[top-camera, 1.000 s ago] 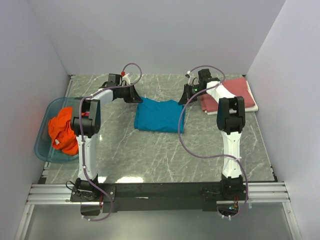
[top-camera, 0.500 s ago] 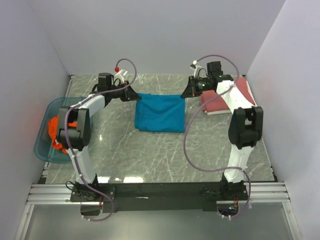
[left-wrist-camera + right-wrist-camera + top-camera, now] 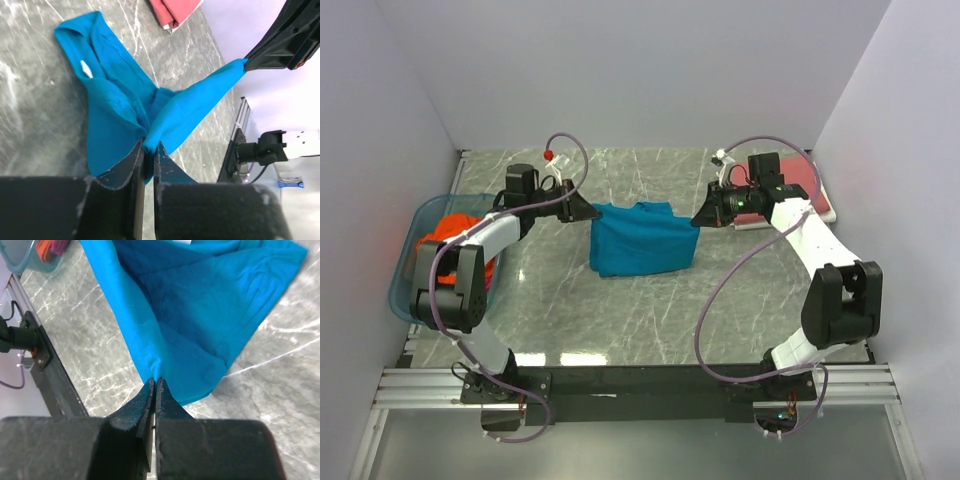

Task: Fold and stack the t-shirts
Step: Fold the tshirt

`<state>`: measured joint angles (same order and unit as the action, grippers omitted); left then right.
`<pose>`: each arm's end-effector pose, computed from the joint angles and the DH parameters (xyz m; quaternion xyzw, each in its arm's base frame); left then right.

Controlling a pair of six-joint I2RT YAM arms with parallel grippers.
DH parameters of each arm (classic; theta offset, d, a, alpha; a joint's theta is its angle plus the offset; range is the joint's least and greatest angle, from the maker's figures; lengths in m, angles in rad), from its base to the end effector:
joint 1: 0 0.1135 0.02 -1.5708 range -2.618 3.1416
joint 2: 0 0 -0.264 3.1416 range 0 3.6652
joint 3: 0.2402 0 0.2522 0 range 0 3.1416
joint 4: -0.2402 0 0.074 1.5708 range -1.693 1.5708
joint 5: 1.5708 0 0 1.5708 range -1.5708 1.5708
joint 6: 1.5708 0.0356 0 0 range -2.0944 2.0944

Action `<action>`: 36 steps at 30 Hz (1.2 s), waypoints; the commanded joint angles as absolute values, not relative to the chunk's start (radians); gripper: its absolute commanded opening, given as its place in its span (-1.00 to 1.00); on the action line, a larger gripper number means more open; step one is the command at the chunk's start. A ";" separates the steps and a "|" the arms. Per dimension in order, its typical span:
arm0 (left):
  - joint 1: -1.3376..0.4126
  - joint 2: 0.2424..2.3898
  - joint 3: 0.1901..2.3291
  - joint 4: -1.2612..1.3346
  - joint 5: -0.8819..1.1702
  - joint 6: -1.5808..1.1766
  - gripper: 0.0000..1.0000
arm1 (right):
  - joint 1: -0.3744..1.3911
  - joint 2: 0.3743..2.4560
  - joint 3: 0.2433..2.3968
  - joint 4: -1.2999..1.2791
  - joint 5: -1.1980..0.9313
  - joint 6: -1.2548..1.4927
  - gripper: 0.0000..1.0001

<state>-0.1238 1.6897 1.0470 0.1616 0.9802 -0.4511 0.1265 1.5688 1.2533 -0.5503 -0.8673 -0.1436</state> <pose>0.3601 -0.0746 0.2334 0.1178 0.7842 -0.5157 0.3244 0.3277 0.0690 0.2846 -0.2584 0.8244 0.3917 0.3167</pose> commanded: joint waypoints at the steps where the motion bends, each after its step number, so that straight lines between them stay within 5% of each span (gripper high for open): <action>1: -0.120 1.632 1.020 0.230 1.012 -0.477 -0.99 | 0.129 1.516 1.259 -0.503 -0.854 -0.166 -1.00; 24: -0.097 2.029 1.377 0.110 0.928 -0.446 -0.99 | 0.129 1.971 1.703 -0.561 -0.738 -0.138 -1.00; 36: -0.091 2.186 1.505 0.066 0.879 -0.463 -0.93 | 0.129 2.066 1.758 -0.531 -0.652 -0.092 -1.00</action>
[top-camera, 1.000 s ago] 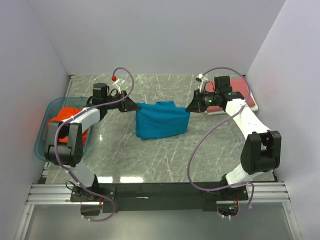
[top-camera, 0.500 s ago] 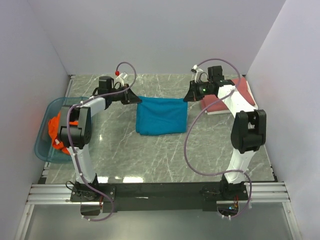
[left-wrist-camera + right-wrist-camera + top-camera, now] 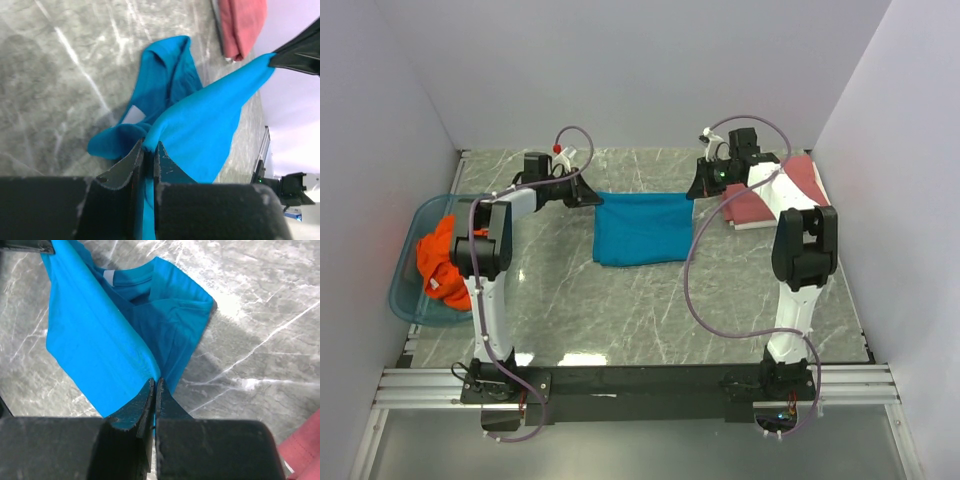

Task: Fold and stack the t-shirts
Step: Fold the tshirt

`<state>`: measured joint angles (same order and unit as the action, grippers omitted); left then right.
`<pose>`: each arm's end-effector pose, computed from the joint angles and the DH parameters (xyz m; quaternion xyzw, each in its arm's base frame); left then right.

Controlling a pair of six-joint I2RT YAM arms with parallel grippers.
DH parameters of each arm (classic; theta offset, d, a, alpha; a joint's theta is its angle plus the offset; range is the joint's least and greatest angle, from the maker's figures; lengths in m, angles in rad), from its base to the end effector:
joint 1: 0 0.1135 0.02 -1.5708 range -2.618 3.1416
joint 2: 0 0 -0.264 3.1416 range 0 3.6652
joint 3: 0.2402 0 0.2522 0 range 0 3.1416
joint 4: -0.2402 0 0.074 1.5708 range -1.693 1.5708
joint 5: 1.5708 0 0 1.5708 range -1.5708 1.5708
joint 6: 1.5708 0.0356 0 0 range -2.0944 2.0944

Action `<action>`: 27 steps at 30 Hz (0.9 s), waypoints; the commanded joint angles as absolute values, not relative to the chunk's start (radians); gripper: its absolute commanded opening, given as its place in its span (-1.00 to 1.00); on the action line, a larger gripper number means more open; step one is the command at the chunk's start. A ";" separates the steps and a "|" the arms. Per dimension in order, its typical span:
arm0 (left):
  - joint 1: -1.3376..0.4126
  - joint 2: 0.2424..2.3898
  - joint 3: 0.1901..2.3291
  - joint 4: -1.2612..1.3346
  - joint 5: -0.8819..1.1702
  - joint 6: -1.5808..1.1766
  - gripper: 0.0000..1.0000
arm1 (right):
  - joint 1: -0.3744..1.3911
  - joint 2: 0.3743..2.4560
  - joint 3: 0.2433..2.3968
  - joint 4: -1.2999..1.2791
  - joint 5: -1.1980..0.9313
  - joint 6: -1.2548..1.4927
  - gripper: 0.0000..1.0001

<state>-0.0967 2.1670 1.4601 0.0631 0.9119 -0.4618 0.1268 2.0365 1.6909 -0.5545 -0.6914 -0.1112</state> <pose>0.4652 -0.0734 0.1610 0.0478 0.8255 -0.4892 0.2773 0.4459 0.0797 0.2434 -0.2162 0.8689 0.3224 0.3071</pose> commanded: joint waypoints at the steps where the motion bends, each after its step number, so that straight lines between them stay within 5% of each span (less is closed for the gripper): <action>1: -0.091 2.190 1.509 0.071 0.871 -0.469 -0.92 | 0.129 2.098 1.775 -0.541 -0.650 -0.089 -1.00; 6: -0.091 2.236 1.554 0.083 0.827 -0.514 -0.72 | 0.132 2.181 1.884 -0.548 -0.604 -0.051 -1.00; 7: -0.091 2.241 1.572 0.083 0.809 -0.520 -0.44 | 0.133 2.198 1.891 -0.542 -0.588 -0.042 -0.94; 9: -0.091 2.261 1.598 0.054 0.776 -0.525 -0.08 | 0.135 2.212 1.907 -0.532 -0.560 -0.020 -0.58; 10: -0.091 2.253 1.620 0.042 0.714 -0.525 0.26 | 0.135 2.221 1.908 -0.522 -0.546 -0.011 -0.28; 15: -0.089 2.087 1.611 0.003 0.383 -0.433 0.73 | 0.133 2.157 1.846 -0.477 -0.454 -0.002 0.18; 16: -0.087 2.039 1.565 0.005 0.317 -0.422 0.84 | 0.133 2.110 1.823 -0.456 -0.440 -0.002 0.41; 20: -0.072 1.761 1.428 0.041 0.204 -0.387 0.93 | 0.126 2.010 1.721 -0.472 -0.553 -0.052 0.48; 27: -0.044 1.549 1.174 0.107 0.417 -0.452 0.86 | 0.129 1.960 1.606 -0.522 -0.663 -0.090 0.45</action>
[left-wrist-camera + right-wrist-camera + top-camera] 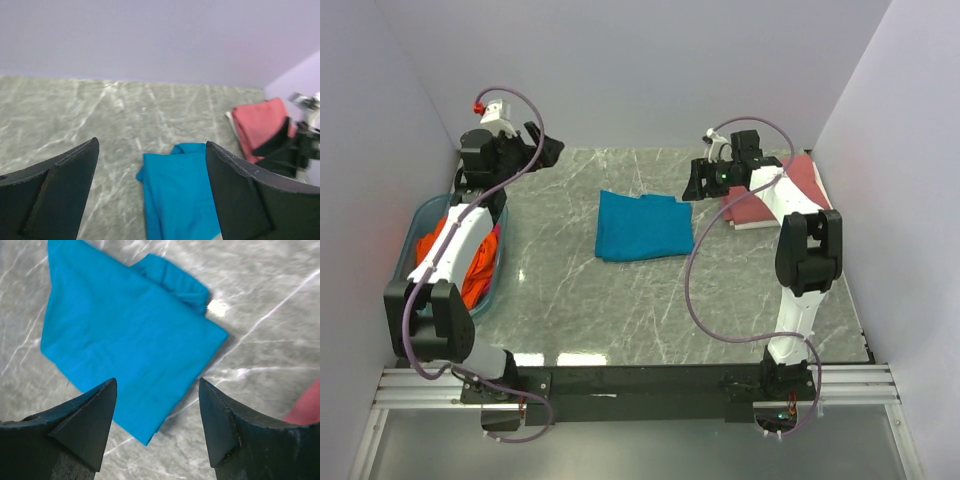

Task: Fold and stack the t-shirts
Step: Fold the tshirt

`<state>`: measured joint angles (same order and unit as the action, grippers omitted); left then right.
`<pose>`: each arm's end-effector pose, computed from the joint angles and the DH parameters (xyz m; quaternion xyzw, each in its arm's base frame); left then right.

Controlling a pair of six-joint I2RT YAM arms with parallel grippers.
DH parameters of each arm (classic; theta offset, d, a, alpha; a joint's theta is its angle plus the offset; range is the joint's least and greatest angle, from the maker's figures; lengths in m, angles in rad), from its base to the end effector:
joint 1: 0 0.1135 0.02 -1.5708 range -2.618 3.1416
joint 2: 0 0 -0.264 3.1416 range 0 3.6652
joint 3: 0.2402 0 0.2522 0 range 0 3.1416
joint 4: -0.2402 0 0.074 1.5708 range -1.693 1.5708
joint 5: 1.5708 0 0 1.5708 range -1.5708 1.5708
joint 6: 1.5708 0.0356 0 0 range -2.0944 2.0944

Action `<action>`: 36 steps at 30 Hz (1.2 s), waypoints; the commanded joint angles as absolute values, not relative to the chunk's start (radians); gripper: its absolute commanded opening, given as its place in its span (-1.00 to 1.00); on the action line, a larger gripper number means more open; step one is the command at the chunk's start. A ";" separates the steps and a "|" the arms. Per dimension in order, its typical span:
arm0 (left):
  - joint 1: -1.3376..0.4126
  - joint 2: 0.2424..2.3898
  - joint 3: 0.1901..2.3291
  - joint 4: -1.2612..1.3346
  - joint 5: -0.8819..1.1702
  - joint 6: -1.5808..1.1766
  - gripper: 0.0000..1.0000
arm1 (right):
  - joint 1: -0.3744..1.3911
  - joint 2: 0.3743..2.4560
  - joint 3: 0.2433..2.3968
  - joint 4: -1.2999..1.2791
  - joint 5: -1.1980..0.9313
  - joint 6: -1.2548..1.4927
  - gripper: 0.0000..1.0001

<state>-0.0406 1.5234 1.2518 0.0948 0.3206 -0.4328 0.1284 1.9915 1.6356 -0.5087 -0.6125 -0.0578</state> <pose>0.3649 -0.0261 0.3503 -0.0470 0.7624 -0.2676 0.5873 0.4390 0.0773 0.2469 -0.1870 0.8811 0.2943 0.3195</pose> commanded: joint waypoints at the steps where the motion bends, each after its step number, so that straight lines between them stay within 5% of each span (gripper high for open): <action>1: -0.044 1.589 1.183 0.098 0.435 -0.457 0.83 | 0.127 1.959 1.595 -0.523 -0.661 -0.092 0.45; 13: -0.120 2.075 1.500 -0.080 0.687 -0.399 0.60 | 0.127 1.986 1.618 -0.561 -0.672 -0.129 0.45; 24: -0.143 2.190 1.572 -0.023 0.746 -0.459 0.34 | 0.127 2.003 1.605 -0.546 -0.699 -0.124 0.44; 30: -0.147 2.261 1.678 -0.173 0.647 -0.436 -0.77 | 0.129 2.002 1.603 -0.548 -0.701 -0.121 0.43; 32: -0.147 2.264 1.683 -0.186 0.615 -0.431 -0.99 | 0.129 2.000 1.603 -0.546 -0.698 -0.123 0.43; 36: -0.147 2.261 1.681 -0.210 0.542 -0.434 -0.99 | 0.127 1.996 1.598 -0.543 -0.689 -0.121 0.43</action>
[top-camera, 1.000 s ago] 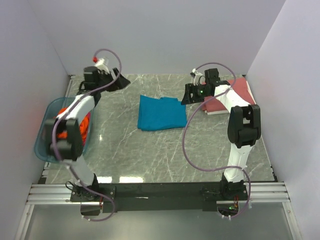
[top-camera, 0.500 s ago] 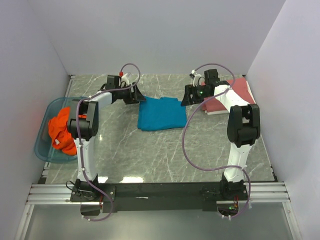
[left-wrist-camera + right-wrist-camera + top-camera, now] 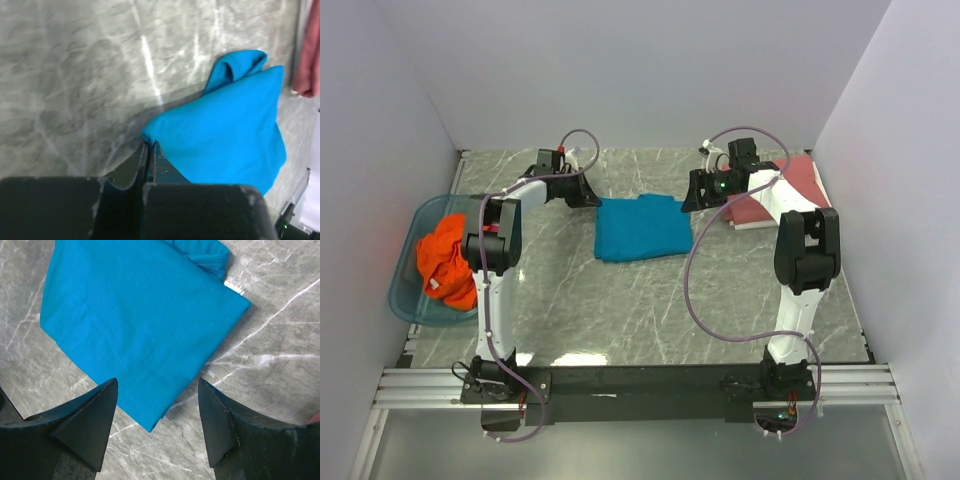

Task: Fold and stack the t-shirts
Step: Fold the tshirt

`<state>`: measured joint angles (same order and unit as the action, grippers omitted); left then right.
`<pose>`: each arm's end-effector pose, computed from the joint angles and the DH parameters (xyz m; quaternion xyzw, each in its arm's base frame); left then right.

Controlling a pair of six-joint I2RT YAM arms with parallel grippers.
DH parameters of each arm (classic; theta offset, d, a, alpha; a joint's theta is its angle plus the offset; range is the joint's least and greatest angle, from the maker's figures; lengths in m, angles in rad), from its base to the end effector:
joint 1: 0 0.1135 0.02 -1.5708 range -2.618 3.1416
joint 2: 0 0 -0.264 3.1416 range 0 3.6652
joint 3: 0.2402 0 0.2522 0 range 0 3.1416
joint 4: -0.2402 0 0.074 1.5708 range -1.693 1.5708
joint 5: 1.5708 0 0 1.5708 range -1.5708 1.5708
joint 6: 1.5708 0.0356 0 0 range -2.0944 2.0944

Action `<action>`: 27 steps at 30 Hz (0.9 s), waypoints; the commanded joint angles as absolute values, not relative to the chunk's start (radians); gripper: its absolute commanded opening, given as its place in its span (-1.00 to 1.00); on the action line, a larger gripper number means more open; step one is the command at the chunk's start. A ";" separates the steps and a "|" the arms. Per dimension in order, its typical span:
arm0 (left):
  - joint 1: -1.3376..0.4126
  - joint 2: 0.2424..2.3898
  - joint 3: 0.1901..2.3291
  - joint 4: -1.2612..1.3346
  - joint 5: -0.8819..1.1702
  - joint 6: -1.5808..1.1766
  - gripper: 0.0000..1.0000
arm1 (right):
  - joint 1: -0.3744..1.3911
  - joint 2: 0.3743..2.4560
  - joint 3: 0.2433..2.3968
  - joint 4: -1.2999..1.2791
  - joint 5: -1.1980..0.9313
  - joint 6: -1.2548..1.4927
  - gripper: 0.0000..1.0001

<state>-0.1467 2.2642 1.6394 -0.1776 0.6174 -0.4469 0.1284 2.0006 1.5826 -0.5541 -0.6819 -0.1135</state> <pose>0.4858 -0.0926 0.1478 -0.0195 0.8904 -0.3738 0.2591 0.4291 0.0780 0.2249 -0.2065 0.8821 0.3216 0.2755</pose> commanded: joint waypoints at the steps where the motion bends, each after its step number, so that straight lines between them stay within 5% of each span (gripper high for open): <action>1: -0.146 2.255 1.677 -0.210 0.528 -0.437 -0.99 | 0.129 1.994 1.598 -0.542 -0.681 -0.121 0.43; 15: -0.163 2.289 1.644 -0.230 0.342 -0.419 -0.99 | 0.129 2.051 1.586 -0.534 -0.680 -0.112 0.43; 27: -0.163 2.260 1.600 -0.169 0.420 -0.425 -0.99 | 0.155 2.348 1.996 -0.606 -0.588 0.041 0.43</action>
<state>-0.1616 2.2688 1.6268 -0.1654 0.4469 -0.4477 0.1352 2.3405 1.9316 -0.5995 -0.6460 -0.0326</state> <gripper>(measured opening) 0.015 0.720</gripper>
